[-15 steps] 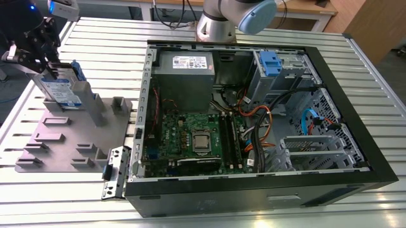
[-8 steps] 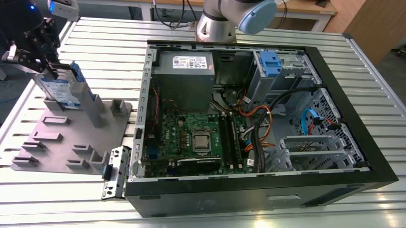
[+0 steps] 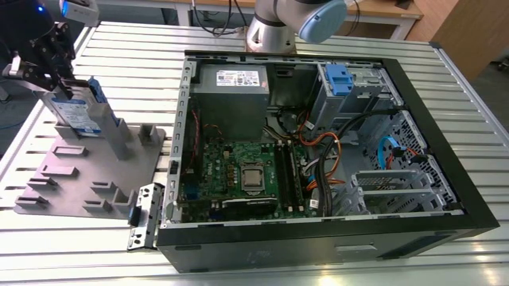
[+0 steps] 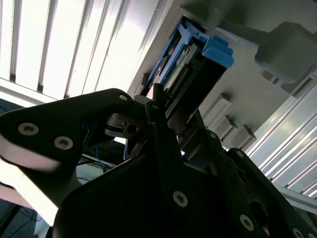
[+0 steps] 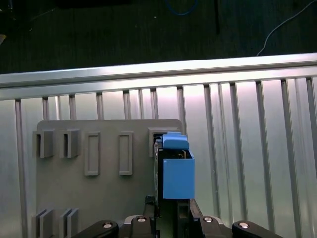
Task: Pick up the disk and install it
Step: 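Pick up the disk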
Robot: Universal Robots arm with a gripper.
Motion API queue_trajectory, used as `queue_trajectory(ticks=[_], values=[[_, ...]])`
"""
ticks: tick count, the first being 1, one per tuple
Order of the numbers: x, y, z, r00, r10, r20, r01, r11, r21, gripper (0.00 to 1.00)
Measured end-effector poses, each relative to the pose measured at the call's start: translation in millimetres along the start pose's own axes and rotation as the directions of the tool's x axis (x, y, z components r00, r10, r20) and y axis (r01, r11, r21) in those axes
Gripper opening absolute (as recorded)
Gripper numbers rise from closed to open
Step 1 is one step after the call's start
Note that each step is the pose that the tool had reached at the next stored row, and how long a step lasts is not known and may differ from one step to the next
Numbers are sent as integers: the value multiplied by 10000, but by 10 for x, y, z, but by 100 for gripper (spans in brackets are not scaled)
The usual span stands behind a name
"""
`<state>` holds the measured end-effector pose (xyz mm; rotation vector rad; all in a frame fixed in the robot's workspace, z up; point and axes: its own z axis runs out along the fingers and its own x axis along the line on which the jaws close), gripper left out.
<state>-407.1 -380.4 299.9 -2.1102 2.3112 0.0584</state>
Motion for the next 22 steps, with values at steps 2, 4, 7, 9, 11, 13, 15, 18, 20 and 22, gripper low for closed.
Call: queue_trajectory(ticks=[2,4,7,9,11,13,15,18,20,22], values=[[0,0,1,9997,-252,-4,252,9997,-8,35],[0,0,1,9984,-560,-10,560,9984,-19,35],[0,0,2,9959,-901,-16,901,9959,-31,35],[0,0,1,9959,-907,-17,907,9959,-32,35],[0,0,2,9959,-909,-17,909,9959,-31,35],[0,0,2,9958,-912,-17,912,9958,-31,35],[0,0,2,9961,-881,-17,881,9961,-31,35],[0,-1,3,9977,-677,-13,677,9977,-23,35],[0,-1,2,9977,-671,-13,671,9977,-24,35],[0,-1,3,9978,-668,-13,668,9978,-23,35]])
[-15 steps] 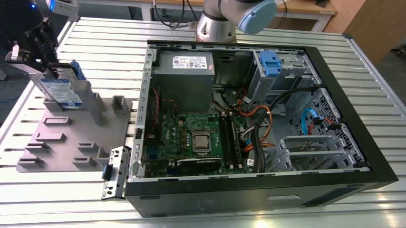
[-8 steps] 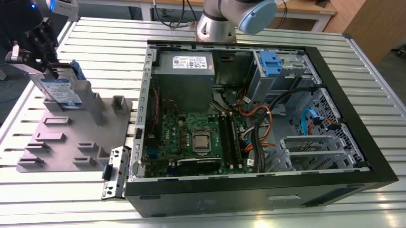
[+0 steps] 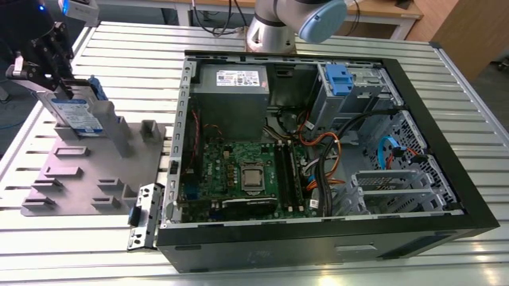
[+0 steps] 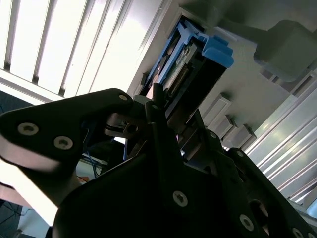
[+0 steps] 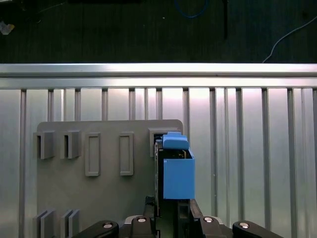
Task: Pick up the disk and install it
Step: 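Pick up the disk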
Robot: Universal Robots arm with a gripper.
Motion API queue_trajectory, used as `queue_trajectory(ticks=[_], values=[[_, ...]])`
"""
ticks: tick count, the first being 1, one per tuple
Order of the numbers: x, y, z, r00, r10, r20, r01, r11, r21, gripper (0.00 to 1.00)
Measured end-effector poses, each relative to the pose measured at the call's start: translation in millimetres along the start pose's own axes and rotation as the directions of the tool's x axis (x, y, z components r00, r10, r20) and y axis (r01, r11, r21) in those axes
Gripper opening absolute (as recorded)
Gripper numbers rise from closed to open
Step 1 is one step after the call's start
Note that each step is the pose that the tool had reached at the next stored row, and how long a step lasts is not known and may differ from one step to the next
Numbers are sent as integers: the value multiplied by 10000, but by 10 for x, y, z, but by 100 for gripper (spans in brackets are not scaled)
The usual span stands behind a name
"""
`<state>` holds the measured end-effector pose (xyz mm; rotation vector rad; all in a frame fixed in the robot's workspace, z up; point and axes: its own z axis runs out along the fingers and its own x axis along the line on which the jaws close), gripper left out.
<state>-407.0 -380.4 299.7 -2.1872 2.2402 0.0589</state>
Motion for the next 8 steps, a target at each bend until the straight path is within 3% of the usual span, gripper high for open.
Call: queue_trajectory(ticks=[8], values=[[0,0,0,10000,8,1,-8,10000,0,35]])
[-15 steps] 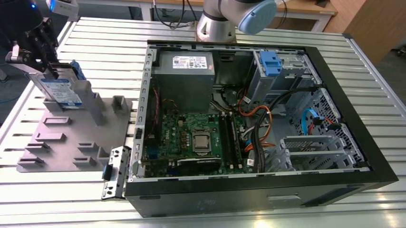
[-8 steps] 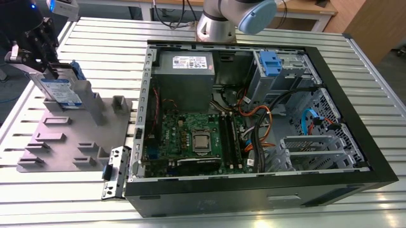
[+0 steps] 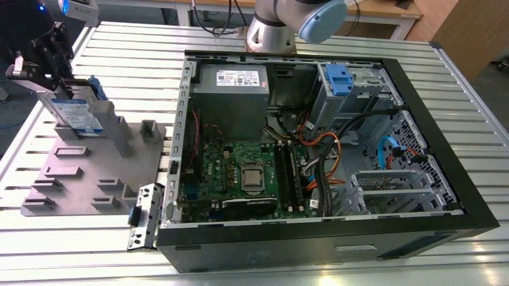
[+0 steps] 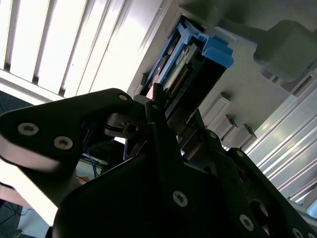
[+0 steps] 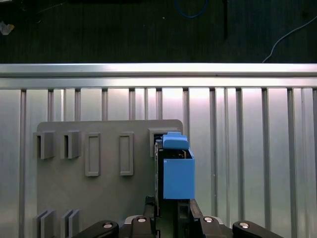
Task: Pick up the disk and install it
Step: 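Pick up the disk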
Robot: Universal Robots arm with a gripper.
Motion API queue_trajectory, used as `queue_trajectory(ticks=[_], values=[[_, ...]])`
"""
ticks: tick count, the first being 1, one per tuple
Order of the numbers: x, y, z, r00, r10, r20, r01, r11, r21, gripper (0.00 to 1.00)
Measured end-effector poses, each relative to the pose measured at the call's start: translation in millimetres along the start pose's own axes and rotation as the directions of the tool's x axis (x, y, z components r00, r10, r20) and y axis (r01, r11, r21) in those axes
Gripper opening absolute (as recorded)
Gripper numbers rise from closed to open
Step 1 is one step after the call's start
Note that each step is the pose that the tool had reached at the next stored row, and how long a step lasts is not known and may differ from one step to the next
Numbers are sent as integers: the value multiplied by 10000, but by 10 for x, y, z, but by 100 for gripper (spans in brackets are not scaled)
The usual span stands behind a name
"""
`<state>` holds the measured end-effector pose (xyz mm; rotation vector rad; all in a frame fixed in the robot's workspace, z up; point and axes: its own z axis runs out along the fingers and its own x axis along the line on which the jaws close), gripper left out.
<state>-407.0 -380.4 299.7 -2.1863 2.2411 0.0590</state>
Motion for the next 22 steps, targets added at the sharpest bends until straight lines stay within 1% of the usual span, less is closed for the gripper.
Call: queue_trajectory(ticks=[4,5,8,11,22], values=[[0,0,0,10000,4,1,-4,10000,1,36],[0,0,0,10000,5,0,-5,10000,1,43],[0,0,0,10000,8,0,-8,10000,1,43],[-1,1,-22,10000,8,0,-8,10000,0,43],[-26,0,-21,10000,8,0,-8,10000,1,43]])
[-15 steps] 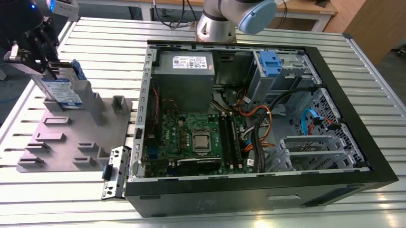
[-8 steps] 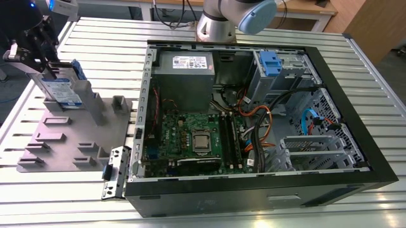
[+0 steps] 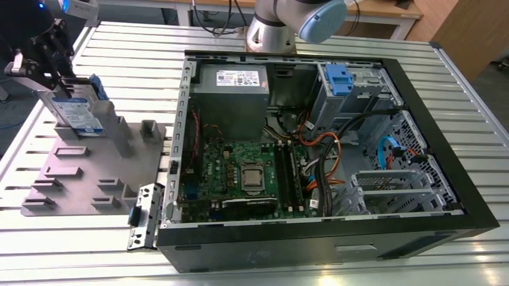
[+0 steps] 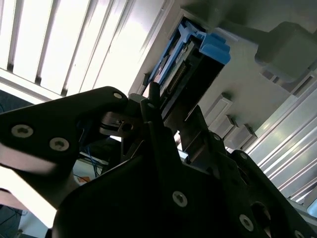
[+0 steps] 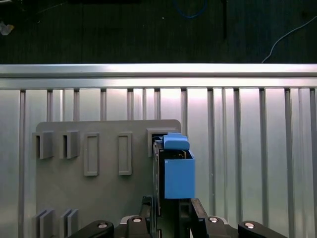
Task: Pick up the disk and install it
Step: 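Pick up the disk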
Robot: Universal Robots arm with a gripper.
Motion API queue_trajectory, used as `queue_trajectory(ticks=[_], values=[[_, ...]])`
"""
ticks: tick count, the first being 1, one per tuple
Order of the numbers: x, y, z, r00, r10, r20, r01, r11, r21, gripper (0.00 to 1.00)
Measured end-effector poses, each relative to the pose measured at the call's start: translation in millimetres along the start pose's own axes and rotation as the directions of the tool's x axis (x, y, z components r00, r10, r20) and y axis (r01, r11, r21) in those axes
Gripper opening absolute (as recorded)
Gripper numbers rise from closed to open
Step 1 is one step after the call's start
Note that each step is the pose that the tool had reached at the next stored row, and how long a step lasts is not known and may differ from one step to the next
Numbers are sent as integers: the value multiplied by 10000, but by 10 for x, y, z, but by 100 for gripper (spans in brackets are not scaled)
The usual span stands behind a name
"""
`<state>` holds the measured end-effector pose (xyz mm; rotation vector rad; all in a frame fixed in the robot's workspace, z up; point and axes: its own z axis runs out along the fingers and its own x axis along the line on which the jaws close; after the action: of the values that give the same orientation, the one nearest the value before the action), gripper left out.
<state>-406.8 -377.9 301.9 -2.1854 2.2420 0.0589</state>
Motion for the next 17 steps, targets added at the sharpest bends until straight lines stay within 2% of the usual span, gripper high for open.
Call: queue_trajectory(ticks=[14,15,16,17], values=[[-6,-3,1,10000,0,0,0,10000,0,43],[-6,-3,0,10000,0,-2,0,10000,-1,41],[-6,-3,0,10000,-1,-2,1,10000,-1,35],[-6,-3,0,10000,-1,-1,1,10000,-1,35]])
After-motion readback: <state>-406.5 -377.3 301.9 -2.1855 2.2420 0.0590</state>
